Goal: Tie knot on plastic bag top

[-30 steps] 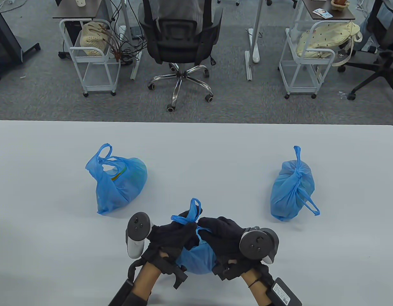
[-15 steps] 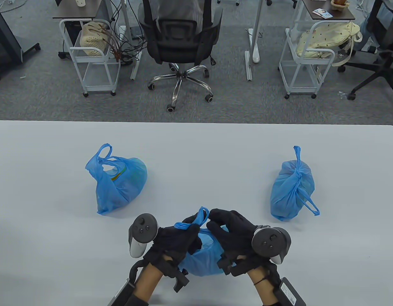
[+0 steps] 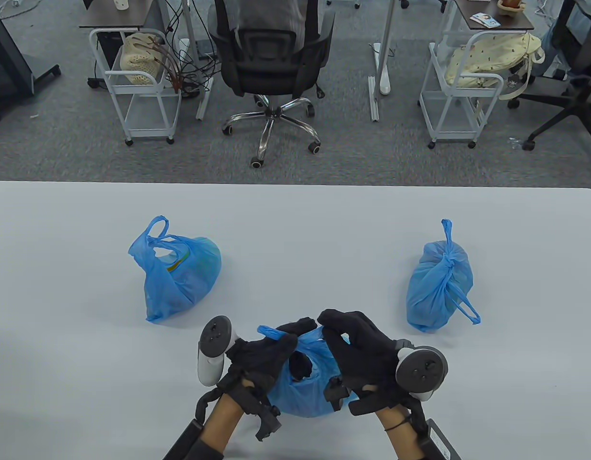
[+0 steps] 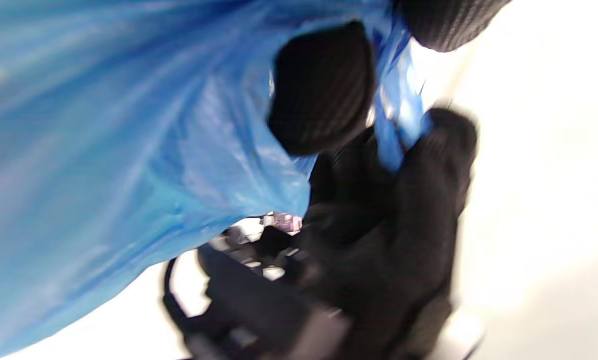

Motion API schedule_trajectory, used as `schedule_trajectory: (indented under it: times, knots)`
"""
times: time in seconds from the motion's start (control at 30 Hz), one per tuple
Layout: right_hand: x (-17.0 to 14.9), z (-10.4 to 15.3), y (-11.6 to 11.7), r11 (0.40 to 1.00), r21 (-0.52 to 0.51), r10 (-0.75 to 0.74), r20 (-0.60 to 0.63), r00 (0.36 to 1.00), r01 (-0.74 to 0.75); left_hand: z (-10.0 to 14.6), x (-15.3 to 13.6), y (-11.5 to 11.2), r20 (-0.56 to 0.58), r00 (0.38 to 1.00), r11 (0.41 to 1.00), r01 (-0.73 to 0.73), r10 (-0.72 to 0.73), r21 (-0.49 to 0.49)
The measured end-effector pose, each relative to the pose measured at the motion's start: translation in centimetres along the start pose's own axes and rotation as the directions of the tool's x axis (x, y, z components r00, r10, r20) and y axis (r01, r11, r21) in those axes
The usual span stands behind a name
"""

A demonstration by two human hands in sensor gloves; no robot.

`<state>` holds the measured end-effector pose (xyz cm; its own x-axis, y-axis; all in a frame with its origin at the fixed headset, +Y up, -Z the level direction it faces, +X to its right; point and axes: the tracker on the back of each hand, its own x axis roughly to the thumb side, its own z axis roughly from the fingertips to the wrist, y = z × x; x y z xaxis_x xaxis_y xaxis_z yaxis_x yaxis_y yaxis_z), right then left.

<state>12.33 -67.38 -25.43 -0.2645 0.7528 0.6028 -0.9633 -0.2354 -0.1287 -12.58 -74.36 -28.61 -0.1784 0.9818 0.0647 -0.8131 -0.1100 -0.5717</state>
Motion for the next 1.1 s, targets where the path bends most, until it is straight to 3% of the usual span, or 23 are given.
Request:
schedule_trajectory:
  times: [0.27,0.7,0.87,1.1]
  knots:
    - [0.7,0.1,0.5,0.998,0.04,0.037,0.047,0.998,-0.038,0.1,-0.3,0.4,-0.019,0.999,0.999,-0.043,0.044,0.026]
    - [1.6,0.1,1.6,0.946,0.188,0.232,0.186,0.955,-0.266,0.1,-0.3,0.5,-0.039,0.997,0.997,-0.07,0.071,0.036]
    - [0.5,-0.1,1.7,0.948,0.27,0.147,0.099,0.984,-0.169,0.1,0.2,0.7,-0.023,1.0,0.997,-0.006,0.008,0.078]
    - [-2.6,-0.1,-0.2,0.994,0.112,0.025,-0.104,0.994,-0.013,0.1,0.5,0.8,-0.007,1.0,0.998,0.004,-0.004,0.064]
